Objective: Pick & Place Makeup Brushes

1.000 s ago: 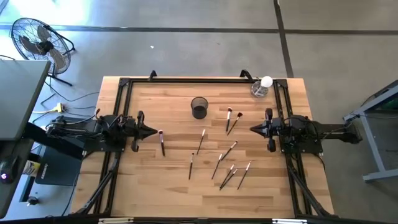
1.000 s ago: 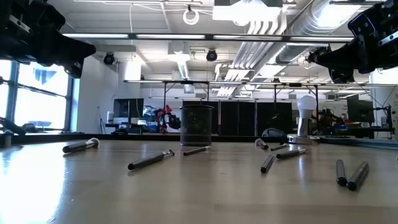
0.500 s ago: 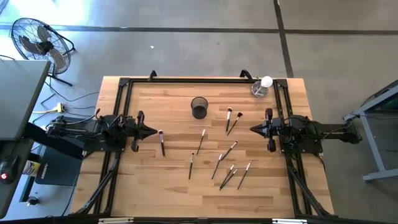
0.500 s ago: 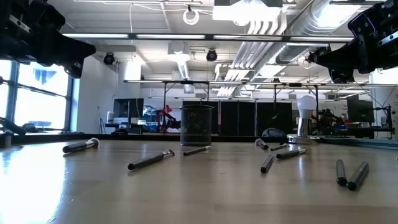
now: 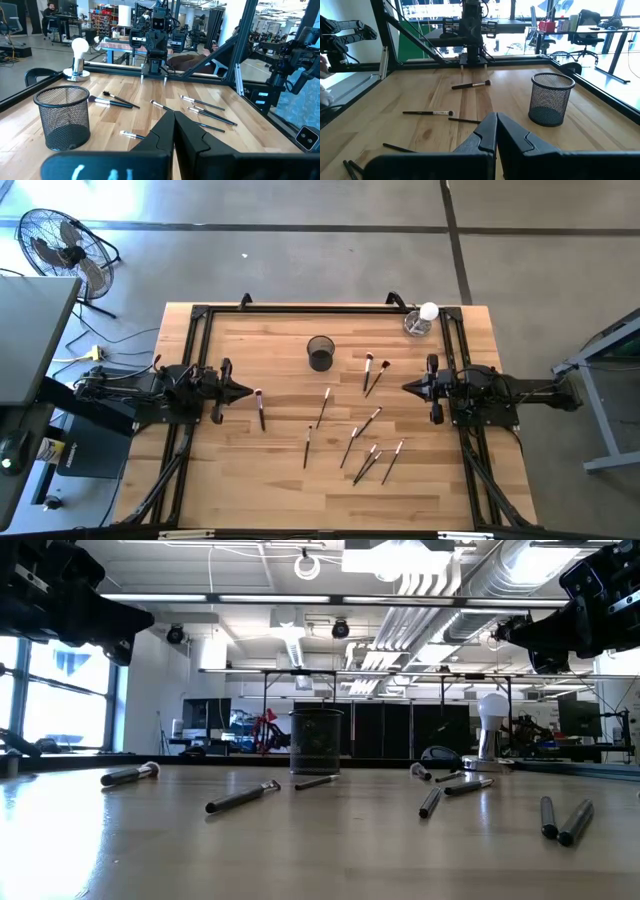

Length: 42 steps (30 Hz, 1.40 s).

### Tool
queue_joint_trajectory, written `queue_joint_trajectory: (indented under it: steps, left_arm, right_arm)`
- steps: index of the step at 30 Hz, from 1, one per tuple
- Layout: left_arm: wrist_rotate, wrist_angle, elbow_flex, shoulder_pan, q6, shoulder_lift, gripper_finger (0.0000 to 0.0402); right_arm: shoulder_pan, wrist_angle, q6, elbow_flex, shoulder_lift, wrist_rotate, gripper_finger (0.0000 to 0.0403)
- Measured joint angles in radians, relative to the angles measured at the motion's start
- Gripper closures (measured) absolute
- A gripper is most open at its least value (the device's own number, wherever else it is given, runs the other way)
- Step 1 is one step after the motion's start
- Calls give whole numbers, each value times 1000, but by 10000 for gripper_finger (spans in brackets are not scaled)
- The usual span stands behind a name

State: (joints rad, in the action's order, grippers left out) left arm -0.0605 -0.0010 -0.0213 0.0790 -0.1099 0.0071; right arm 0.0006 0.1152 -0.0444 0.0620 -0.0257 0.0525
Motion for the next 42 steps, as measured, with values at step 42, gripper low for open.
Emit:
queue_joint_trajectory:
  steps: [42]
  left_arm:
    - [-428, -293, -570, 0, -401, 868, 401]
  right_arm:
    - [0, -1, 0, 0, 0, 0, 398]
